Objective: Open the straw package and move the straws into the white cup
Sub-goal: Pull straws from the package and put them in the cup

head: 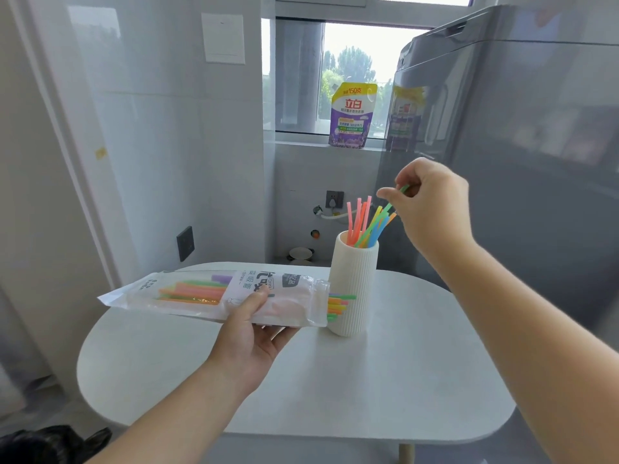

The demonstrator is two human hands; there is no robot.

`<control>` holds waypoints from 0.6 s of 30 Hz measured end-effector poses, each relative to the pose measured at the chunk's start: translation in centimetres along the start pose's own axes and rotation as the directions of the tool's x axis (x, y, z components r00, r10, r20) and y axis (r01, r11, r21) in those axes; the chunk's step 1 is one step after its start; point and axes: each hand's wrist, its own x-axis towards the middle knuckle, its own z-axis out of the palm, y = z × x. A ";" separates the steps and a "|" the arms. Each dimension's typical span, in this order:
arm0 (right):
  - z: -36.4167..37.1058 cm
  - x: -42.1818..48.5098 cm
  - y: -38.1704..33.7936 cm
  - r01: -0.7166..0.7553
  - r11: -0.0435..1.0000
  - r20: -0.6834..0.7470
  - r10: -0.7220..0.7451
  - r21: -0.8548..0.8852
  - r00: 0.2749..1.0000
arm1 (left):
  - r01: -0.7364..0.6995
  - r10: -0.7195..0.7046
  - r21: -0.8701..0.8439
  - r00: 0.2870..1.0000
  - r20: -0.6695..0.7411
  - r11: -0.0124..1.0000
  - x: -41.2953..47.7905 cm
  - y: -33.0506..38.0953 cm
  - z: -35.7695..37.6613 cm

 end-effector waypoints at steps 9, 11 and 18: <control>2.3 -4.1 1.8 0.167 0.963 0.112 -0.146 -0.213 0.983 | -0.009 0.009 0.016 1.000 0.004 1.000 0.1 0.5 -0.3; 1.7 -5.5 1.5 0.117 0.984 0.011 -0.116 -0.133 0.993 | -0.010 0.010 0.013 1.000 0.015 1.000 0.0 0.6 -0.3; 1.5 -11.1 -0.7 -0.472 0.871 0.465 0.364 0.138 0.807 | -0.014 0.012 0.040 0.999 0.041 0.999 -0.4 0.4 0.2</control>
